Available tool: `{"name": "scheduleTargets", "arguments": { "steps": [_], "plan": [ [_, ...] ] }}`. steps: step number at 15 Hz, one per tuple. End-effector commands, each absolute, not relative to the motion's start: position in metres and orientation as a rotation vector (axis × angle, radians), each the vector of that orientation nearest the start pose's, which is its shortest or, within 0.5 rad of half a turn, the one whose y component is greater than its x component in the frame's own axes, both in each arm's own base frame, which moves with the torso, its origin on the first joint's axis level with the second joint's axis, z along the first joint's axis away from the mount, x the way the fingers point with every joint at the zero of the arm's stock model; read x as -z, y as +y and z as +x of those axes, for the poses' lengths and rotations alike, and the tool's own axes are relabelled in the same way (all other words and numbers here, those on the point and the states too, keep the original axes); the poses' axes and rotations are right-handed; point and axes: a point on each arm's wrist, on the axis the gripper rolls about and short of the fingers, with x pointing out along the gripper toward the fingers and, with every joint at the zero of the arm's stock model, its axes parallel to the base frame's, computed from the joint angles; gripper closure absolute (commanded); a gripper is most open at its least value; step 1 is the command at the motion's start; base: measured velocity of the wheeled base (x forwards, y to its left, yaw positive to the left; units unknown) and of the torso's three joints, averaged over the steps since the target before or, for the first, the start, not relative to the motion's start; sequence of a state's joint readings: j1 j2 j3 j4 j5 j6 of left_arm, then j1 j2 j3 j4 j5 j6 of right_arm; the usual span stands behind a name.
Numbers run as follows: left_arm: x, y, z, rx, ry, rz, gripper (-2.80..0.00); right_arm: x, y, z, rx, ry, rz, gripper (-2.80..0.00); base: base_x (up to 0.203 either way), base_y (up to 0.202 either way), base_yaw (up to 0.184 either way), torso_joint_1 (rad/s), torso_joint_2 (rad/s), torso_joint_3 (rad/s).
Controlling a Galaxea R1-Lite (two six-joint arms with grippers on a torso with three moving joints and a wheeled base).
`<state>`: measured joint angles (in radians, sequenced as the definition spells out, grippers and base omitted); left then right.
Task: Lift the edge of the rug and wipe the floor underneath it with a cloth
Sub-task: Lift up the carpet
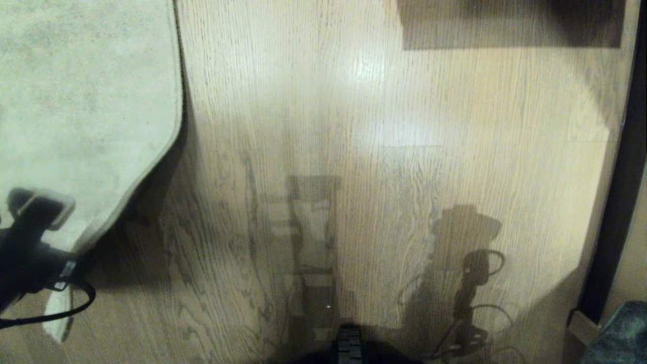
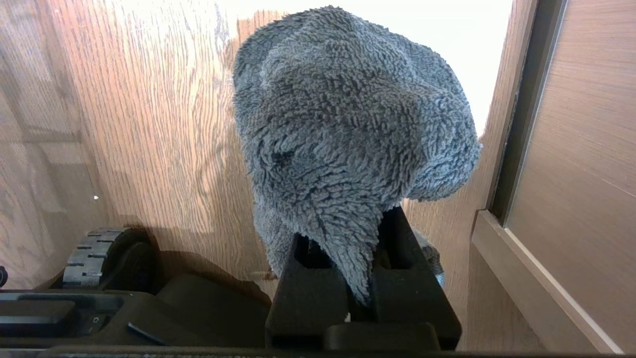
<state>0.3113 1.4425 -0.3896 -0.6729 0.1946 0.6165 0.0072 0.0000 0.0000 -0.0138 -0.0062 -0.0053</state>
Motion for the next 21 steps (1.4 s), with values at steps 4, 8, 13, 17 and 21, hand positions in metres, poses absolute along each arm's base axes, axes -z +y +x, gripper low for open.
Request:
{"name": "scheduleTargets", "arguments": {
  "steps": [4, 8, 13, 17, 21],
  "plan": [
    [-0.113, 0.057, 0.164, -0.315, 0.639, 0.550, -2.80, -0.077, 0.000, -0.023, -0.001, -0.012, -0.006, 0.00, 0.000, 0.000, 0.000, 0.000, 0.00, 0.000],
    [-0.097, 0.060, 0.151, -0.287, 0.705, 0.519, -2.80, -0.077, 0.000, -0.023, -0.001, -0.012, -0.006, 0.00, 0.000, 0.000, 0.000, 0.000, 0.00, 0.000],
    [-0.086, 0.078, 0.156, -0.280, 0.742, 0.501, -2.80, -0.077, 0.000, -0.023, -0.001, -0.014, -0.006, 0.00, 0.000, 0.000, 0.000, 0.000, 0.00, 0.000],
    [-0.071, 0.101, 0.177, -0.272, 0.691, 0.526, -2.80, -0.077, 0.000, -0.023, -0.001, -0.012, -0.006, 0.00, 0.000, 0.000, 0.000, 0.000, 0.00, 0.000],
    [-0.056, 0.112, 0.193, -0.259, 0.606, 0.537, -2.80, -0.077, 0.000, -0.023, -0.001, -0.014, -0.006, 0.00, 0.000, 0.000, 0.000, 0.000, 0.00, 0.000]
  ]
}}
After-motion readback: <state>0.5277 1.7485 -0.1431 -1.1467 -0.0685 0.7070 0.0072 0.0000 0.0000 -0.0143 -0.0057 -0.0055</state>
